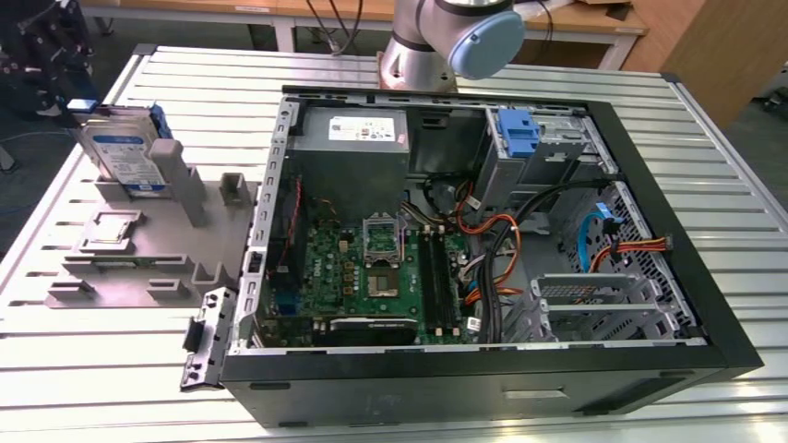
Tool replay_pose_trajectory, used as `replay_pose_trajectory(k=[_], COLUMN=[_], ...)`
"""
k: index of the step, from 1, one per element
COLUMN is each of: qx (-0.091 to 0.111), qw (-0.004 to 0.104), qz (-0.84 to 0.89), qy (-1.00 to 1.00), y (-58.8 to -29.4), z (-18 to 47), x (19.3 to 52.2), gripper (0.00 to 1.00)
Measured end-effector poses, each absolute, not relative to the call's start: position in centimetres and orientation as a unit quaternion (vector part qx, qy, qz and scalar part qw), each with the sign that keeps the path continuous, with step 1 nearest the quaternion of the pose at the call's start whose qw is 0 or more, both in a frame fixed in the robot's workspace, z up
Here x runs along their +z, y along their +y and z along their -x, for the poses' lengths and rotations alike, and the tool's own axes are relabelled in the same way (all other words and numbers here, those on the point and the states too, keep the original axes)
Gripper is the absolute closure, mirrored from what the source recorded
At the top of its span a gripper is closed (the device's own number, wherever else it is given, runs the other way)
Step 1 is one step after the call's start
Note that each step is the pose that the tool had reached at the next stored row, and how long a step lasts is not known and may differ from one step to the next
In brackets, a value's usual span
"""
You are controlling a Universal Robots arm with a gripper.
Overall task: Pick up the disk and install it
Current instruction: 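Pick up the disk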
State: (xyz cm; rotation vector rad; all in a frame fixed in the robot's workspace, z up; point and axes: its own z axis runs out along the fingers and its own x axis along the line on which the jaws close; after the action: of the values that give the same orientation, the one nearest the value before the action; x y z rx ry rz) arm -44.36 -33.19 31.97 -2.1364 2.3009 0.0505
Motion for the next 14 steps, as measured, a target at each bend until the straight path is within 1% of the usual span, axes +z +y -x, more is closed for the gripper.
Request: replay_pose_trajectory(k=[5,7,8,14], qx=[0.016,0.016,0.016,0.019], qw=[0.001,0.001,0.001,0.005], qz=[0.681,0.681,0.681,0.681], qy=[0.732,0.732,0.732,0.732], y=[-33.2,-33.2,-33.2,-33.1], z=[44.4,44.5,44.5,44.5], x=[31.1,30.7,30.5,30.0], gripper=[0.4,0.41,0.48,0.48])
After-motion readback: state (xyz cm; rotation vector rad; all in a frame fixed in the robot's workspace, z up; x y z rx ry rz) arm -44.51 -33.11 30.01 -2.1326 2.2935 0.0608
